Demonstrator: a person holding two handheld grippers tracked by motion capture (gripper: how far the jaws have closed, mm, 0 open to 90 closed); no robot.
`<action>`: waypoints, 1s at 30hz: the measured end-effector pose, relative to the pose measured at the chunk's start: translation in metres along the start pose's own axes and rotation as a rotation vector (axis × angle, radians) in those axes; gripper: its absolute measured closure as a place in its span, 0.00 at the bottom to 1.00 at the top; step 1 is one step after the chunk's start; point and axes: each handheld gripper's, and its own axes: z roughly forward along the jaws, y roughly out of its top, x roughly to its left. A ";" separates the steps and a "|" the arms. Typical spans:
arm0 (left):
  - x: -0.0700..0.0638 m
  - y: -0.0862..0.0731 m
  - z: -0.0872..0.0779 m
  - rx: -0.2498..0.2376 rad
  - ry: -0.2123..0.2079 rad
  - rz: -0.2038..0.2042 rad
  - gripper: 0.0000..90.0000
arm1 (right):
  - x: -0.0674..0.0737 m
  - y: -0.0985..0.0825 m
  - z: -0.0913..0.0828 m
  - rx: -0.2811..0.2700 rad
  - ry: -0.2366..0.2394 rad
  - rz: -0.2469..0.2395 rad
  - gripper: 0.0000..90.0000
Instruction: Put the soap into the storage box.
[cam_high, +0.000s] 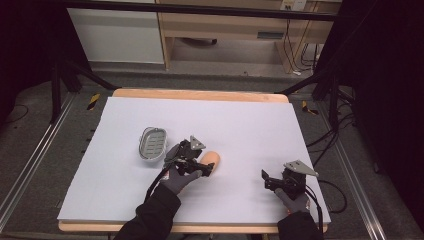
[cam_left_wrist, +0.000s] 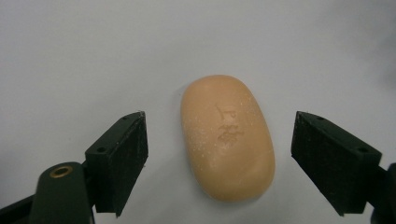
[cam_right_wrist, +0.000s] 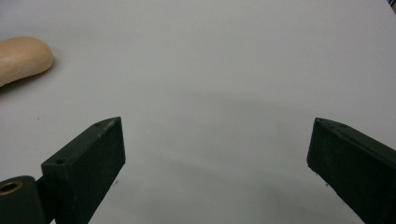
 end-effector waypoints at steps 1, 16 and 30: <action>-0.001 0.000 0.001 0.003 -0.002 -0.004 0.20 | 0.000 0.000 0.000 0.000 0.001 0.001 0.05; -0.009 0.005 0.020 0.056 0.013 0.013 0.19 | 0.000 0.000 0.000 0.002 0.002 -0.005 0.05; -0.007 0.004 0.034 0.092 0.013 0.005 0.20 | 0.001 0.000 0.000 0.012 0.008 -0.002 0.05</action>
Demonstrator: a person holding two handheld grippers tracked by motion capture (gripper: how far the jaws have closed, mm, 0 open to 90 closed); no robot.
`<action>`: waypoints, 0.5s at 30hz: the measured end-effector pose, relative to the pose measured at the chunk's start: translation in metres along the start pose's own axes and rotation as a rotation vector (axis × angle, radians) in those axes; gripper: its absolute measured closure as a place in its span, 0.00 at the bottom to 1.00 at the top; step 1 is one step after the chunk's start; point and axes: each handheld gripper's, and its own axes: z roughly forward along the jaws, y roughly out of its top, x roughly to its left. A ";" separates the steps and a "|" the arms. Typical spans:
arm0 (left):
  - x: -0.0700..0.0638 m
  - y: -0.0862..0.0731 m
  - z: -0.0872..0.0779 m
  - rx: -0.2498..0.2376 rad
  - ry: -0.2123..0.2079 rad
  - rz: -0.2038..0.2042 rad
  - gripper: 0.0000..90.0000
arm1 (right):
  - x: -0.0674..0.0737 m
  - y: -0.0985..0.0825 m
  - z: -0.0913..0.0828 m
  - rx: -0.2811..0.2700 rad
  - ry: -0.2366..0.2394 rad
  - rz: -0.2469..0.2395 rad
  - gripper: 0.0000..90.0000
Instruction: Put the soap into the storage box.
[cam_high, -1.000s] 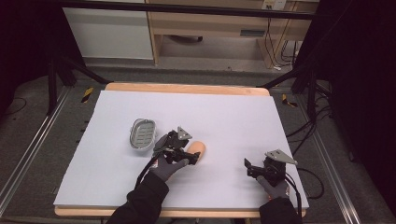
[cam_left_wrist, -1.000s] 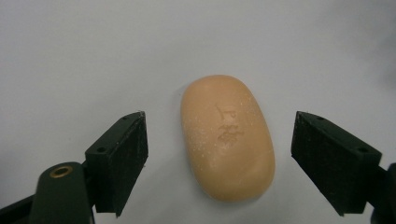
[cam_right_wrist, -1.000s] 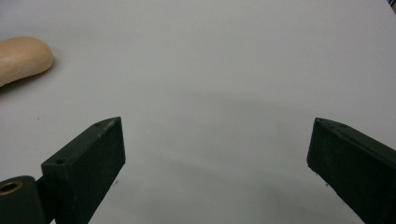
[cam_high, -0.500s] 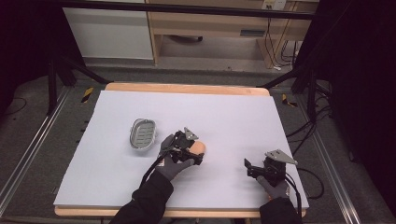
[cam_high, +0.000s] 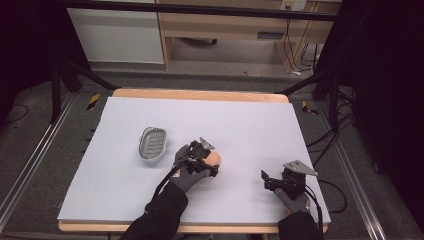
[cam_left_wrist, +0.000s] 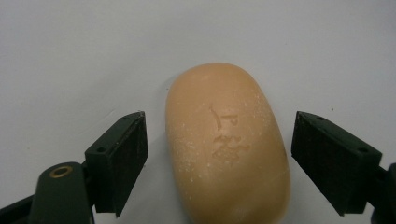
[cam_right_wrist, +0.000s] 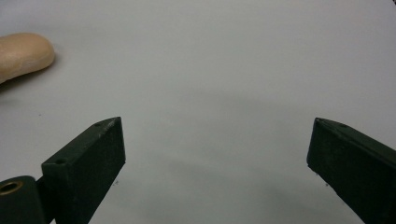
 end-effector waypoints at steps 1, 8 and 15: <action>0.000 0.000 0.001 0.002 -0.001 -0.003 0.20 | 0.000 0.000 0.000 0.000 0.000 0.000 0.05; 0.001 0.000 0.006 0.019 -0.002 -0.005 0.22 | 0.000 0.000 0.001 0.002 -0.003 -0.008 0.05; 0.001 0.000 0.008 0.025 -0.006 -0.012 0.24 | 0.000 0.000 0.001 0.007 -0.001 -0.004 0.05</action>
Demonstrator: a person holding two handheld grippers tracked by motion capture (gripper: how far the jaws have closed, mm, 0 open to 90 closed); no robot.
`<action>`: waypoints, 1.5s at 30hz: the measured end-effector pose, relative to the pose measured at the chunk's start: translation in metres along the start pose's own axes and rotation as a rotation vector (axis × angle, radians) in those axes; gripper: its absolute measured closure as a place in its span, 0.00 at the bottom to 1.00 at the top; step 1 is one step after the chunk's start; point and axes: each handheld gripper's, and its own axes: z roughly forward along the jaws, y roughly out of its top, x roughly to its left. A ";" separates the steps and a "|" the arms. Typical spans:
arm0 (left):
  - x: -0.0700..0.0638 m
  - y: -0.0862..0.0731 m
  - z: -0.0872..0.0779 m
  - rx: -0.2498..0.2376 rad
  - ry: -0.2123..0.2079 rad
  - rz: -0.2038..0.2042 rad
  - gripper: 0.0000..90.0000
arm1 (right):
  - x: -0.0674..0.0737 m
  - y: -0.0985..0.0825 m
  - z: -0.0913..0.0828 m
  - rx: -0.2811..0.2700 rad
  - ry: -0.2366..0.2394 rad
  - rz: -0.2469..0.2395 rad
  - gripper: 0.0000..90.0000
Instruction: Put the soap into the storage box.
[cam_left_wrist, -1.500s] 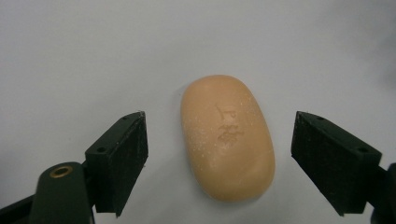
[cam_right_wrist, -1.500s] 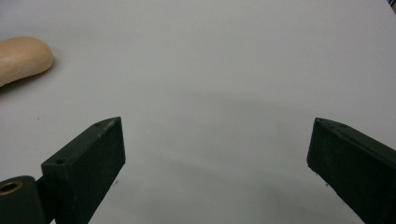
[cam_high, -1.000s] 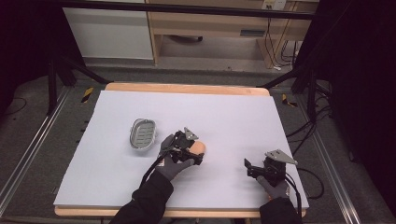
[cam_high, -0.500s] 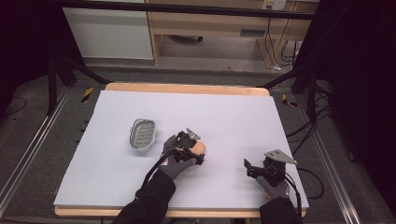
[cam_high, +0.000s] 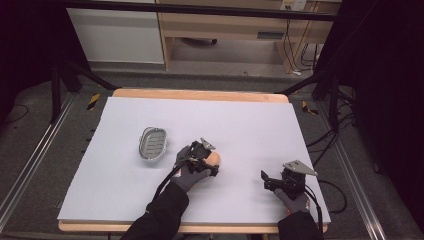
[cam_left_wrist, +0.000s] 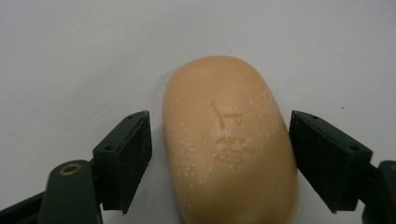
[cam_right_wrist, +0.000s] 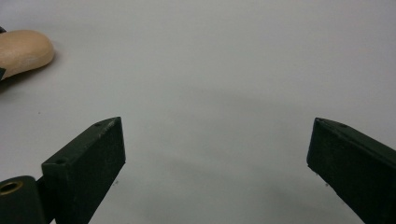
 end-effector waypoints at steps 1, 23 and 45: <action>0.000 0.000 0.000 0.000 -0.002 -0.004 0.24 | 0.000 0.000 0.000 0.000 0.002 0.001 0.05; -0.004 0.002 0.005 0.026 0.017 0.001 0.30 | 0.000 0.000 0.001 0.003 0.002 -0.003 0.05; -0.009 0.004 0.001 0.038 0.010 0.024 0.35 | 0.000 0.000 0.001 0.007 0.010 -0.004 0.05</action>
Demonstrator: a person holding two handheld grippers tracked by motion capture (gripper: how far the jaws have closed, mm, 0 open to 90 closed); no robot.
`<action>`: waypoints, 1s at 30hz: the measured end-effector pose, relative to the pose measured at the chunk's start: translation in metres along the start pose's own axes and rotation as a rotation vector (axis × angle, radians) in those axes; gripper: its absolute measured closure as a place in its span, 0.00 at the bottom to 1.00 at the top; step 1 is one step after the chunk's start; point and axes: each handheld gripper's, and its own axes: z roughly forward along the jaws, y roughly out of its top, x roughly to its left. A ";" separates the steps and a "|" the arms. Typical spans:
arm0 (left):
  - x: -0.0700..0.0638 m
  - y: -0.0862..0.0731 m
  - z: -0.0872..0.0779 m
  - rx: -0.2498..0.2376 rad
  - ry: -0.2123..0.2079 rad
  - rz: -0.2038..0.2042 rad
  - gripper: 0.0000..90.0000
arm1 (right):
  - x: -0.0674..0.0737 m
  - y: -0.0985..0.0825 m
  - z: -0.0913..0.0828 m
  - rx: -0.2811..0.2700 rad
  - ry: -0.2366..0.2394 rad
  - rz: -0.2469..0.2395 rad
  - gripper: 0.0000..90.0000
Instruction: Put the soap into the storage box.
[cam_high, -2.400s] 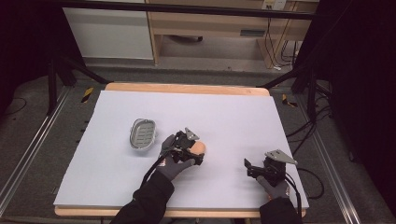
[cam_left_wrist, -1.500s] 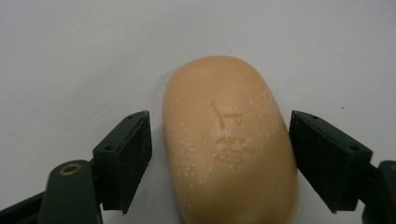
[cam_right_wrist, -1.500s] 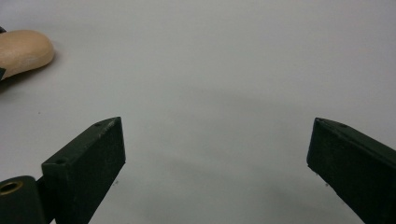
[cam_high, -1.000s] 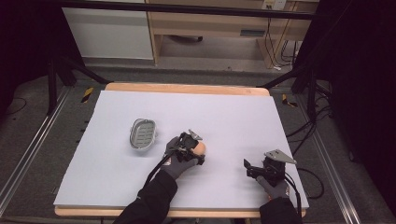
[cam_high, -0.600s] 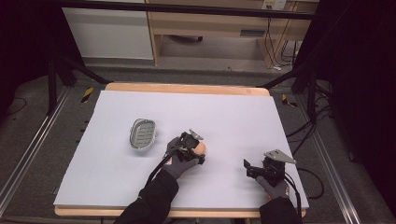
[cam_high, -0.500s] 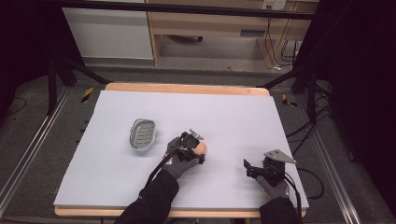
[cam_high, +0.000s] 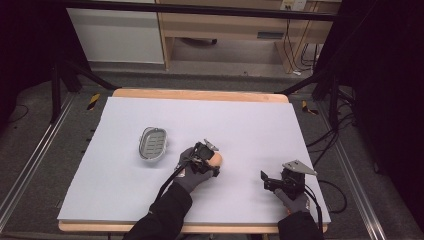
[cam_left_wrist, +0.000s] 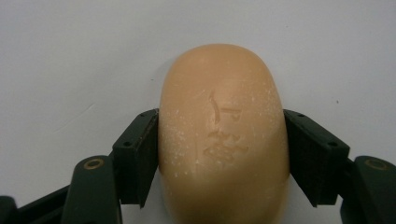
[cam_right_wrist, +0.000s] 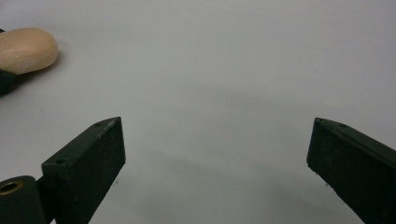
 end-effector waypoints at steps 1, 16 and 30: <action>0.000 0.000 -0.001 -0.002 0.003 0.000 0.35 | 0.000 0.000 0.000 0.000 0.001 0.000 0.05; 0.001 0.001 -0.026 -0.049 -0.021 -0.007 0.35 | 0.000 0.000 0.000 -0.001 -0.002 -0.002 0.05; 0.014 -0.004 -0.053 -0.088 -0.004 -0.026 0.35 | 0.000 0.000 0.000 0.000 -0.005 -0.001 0.05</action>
